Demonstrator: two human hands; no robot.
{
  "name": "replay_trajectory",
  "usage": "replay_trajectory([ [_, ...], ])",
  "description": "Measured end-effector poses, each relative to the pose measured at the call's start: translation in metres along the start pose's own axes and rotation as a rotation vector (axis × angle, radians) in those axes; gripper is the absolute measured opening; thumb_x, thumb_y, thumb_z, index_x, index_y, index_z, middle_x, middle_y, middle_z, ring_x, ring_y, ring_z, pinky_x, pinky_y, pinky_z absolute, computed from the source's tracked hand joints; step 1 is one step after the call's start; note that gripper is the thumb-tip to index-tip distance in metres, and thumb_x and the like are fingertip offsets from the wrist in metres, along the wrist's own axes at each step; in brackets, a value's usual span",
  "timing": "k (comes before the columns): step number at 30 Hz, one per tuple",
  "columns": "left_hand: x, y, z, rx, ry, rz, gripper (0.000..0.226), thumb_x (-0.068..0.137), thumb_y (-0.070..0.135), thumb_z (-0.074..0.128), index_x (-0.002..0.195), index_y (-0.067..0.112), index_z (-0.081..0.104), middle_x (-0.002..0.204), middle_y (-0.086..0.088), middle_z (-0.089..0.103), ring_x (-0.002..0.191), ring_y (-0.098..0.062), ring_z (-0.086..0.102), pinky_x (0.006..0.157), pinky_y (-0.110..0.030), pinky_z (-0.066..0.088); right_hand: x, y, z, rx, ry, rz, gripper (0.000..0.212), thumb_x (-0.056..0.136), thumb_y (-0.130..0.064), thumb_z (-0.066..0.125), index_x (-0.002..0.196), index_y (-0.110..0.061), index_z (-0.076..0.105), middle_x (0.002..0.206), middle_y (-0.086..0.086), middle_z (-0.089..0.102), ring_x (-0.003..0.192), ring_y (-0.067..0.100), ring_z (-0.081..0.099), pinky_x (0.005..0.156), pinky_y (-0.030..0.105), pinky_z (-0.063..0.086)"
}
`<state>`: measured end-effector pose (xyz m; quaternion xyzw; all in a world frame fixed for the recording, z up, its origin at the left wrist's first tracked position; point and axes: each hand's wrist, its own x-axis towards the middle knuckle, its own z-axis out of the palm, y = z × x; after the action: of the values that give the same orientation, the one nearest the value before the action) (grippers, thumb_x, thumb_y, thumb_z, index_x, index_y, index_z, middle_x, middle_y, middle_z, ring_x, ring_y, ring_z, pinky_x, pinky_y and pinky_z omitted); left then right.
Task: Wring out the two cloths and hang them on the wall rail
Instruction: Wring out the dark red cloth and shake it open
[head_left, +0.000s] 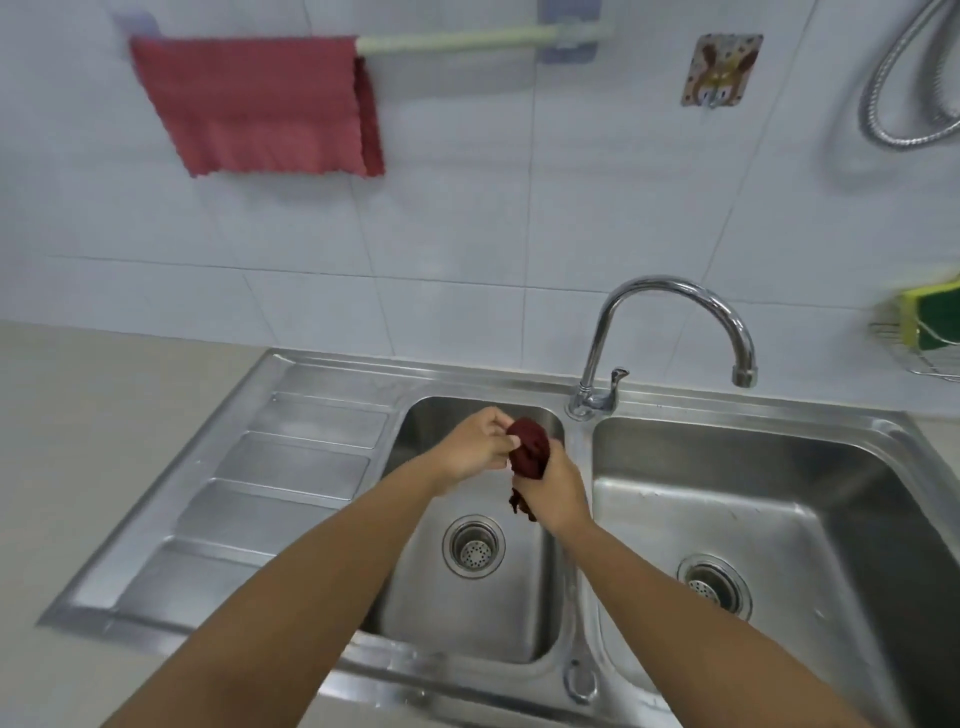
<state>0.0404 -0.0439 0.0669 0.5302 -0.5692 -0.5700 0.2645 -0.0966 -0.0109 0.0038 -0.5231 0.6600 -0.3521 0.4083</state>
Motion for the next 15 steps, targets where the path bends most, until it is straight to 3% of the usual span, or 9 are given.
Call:
replay_trajectory([
  [1, -0.005, -0.003, -0.005, -0.047, 0.032, -0.011, 0.009, 0.094, 0.009, 0.055, 0.101, 0.013, 0.050, 0.100, -0.005, 0.062, 0.092, -0.013, 0.060, 0.078, -0.022, 0.051, -0.002, -0.006, 0.004, 0.022, -0.011, 0.015, 0.041, 0.074, -0.009, 0.064, 0.110, -0.023, 0.049, 0.089, 0.010, 0.067, 0.070, 0.028, 0.069, 0.055, 0.044, 0.058],
  [4, -0.020, -0.015, -0.021, -0.254, 0.163, -0.052, 0.008, 0.096, 0.009, 0.053, 0.095, 0.017, 0.052, 0.096, -0.002, 0.063, 0.088, -0.013, 0.062, 0.080, -0.025, 0.051, -0.005, -0.020, 0.015, -0.002, -0.086, 0.028, 0.027, 0.074, -0.014, 0.060, 0.097, -0.025, 0.052, 0.084, 0.007, 0.067, 0.073, 0.027, 0.067, 0.059, 0.038, 0.054],
  [6, -0.026, -0.024, -0.030, -0.394, 0.229, -0.094, 0.011, 0.097, 0.009, 0.051, 0.091, 0.018, 0.051, 0.096, -0.004, 0.064, 0.089, -0.016, 0.063, 0.085, -0.030, 0.051, -0.006, -0.029, 0.020, -0.014, -0.194, 0.068, 0.018, 0.074, -0.016, 0.062, 0.090, -0.022, 0.057, 0.078, 0.003, 0.065, 0.072, 0.021, 0.062, 0.061, 0.028, 0.047],
  [9, -0.037, -0.039, -0.042, -0.470, 0.276, -0.149, 0.003, 0.097, 0.009, 0.051, 0.097, 0.012, 0.053, 0.102, -0.010, 0.065, 0.094, -0.021, 0.063, 0.090, -0.035, 0.050, -0.012, -0.037, 0.027, 0.001, -0.406, 0.168, 0.005, 0.073, -0.014, 0.062, 0.073, -0.018, 0.058, 0.066, 0.001, 0.057, 0.063, 0.018, 0.054, 0.059, 0.026, 0.042],
  [12, -0.047, -0.055, -0.051, -0.464, 0.321, -0.205, 0.006, 0.097, 0.012, 0.052, 0.103, 0.009, 0.053, 0.107, -0.013, 0.064, 0.101, -0.025, 0.062, 0.092, -0.036, 0.049, -0.017, -0.040, 0.036, -0.001, -0.560, 0.253, 0.005, 0.072, -0.013, 0.061, 0.076, -0.012, 0.059, 0.069, 0.007, 0.059, 0.057, 0.019, 0.054, 0.047, 0.021, 0.042],
  [15, -0.054, -0.070, -0.056, -0.450, 0.408, -0.246, 0.011, 0.094, 0.011, 0.056, 0.105, 0.009, 0.052, 0.107, -0.016, 0.063, 0.094, -0.025, 0.063, 0.087, -0.036, 0.051, -0.020, -0.039, 0.047, 0.057, -0.623, 0.293, 0.007, 0.071, -0.006, 0.060, 0.078, -0.005, 0.060, 0.071, 0.014, 0.063, 0.059, 0.024, 0.061, 0.056, 0.027, 0.052],
])
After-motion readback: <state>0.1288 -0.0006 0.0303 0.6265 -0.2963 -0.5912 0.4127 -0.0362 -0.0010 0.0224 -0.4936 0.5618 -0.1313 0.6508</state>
